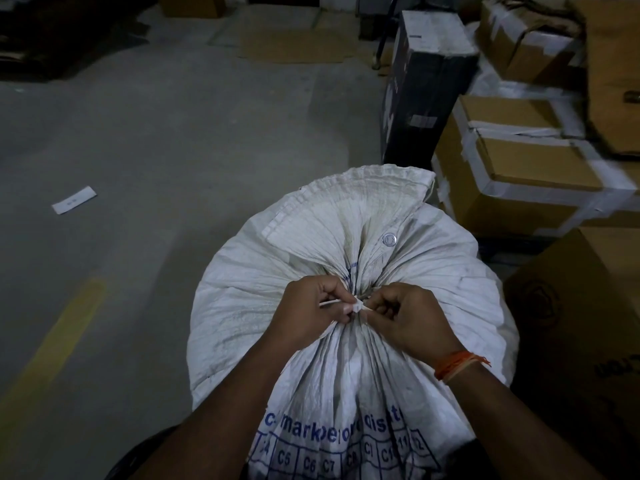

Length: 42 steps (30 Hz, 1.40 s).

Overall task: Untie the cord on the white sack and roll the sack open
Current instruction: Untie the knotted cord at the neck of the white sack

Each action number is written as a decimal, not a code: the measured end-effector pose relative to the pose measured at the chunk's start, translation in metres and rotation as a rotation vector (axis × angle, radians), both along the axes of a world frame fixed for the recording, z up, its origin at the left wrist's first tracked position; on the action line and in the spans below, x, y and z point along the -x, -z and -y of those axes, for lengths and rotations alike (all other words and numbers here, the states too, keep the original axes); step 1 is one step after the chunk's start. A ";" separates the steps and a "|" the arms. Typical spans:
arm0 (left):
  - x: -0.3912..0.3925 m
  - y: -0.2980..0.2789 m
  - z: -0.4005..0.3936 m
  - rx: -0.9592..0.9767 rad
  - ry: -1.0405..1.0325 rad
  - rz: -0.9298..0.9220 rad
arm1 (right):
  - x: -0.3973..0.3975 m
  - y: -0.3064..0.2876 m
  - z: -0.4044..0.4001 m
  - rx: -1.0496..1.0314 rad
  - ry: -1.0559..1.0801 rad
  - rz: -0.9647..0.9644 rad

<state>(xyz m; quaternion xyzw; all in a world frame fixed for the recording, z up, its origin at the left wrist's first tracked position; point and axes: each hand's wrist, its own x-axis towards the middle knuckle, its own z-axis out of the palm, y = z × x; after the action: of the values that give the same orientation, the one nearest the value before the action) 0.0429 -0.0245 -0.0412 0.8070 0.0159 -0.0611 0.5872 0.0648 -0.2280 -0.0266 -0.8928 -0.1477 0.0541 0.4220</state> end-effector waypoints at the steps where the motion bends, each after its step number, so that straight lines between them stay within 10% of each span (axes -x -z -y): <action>1: 0.000 -0.001 0.000 0.001 -0.003 -0.005 | -0.001 -0.002 0.003 -0.008 -0.007 -0.021; 42: 0.000 -0.004 0.000 0.042 -0.013 -0.051 | -0.003 -0.003 0.007 0.019 -0.034 0.040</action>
<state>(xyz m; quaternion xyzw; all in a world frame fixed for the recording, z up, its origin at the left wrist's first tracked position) 0.0425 -0.0241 -0.0372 0.7924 0.0348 -0.0782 0.6040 0.0674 -0.2352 -0.0233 -0.8950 -0.1709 0.0449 0.4097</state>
